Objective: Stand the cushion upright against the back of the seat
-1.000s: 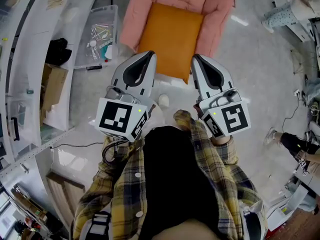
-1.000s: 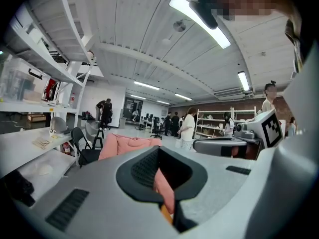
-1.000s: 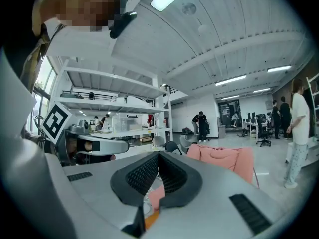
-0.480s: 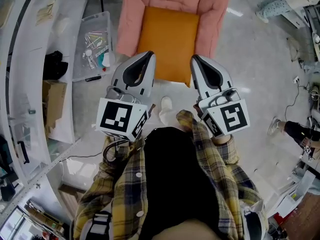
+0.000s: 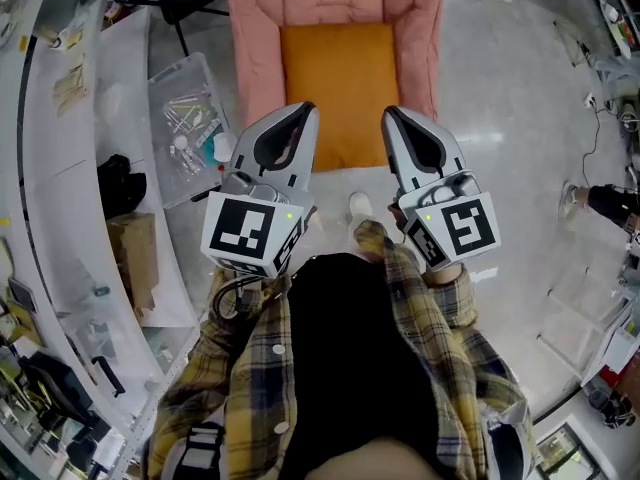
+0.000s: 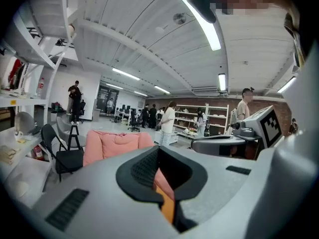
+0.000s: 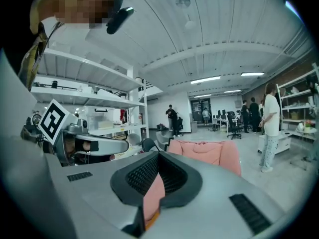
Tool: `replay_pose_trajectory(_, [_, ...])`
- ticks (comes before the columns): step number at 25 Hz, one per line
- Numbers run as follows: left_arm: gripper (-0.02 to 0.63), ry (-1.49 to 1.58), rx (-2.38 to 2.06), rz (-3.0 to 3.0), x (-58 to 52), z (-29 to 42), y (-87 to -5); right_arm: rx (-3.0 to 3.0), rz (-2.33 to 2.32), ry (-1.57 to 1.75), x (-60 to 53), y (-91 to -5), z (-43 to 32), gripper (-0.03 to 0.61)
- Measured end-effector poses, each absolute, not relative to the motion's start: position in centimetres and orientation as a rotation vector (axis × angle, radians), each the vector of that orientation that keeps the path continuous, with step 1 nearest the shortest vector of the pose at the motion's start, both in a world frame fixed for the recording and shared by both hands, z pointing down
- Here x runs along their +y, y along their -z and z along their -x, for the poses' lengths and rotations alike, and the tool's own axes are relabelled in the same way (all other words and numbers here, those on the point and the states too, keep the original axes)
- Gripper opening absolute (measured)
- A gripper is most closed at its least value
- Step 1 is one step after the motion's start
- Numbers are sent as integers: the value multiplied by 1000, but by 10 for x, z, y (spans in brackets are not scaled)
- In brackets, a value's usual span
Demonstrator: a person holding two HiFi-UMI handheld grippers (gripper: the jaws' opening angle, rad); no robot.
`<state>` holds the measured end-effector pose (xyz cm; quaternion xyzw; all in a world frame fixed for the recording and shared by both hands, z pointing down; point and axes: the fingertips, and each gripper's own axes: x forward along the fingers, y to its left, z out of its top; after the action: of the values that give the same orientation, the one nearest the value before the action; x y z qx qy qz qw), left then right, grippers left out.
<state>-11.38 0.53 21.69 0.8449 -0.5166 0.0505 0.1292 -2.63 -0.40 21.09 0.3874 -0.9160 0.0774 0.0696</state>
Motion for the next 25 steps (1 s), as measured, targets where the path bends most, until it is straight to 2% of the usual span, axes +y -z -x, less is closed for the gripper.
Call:
replay_pose_trajectory(6, [3,-189,-1354,-2505,-21,130,-238,-2662,-1315,-264,-24,-228,40,18])
replay_pose_trajectory(16, [3,-218,-1243,-2481,-31,104,-287,-2477,-1366,-261,-15,-275,6,18])
replay_pose_trajectory(25, [3,-264,-1264,-2364,-39,89,-372,-2200,-1209,-46,-18,-392,-47,18])
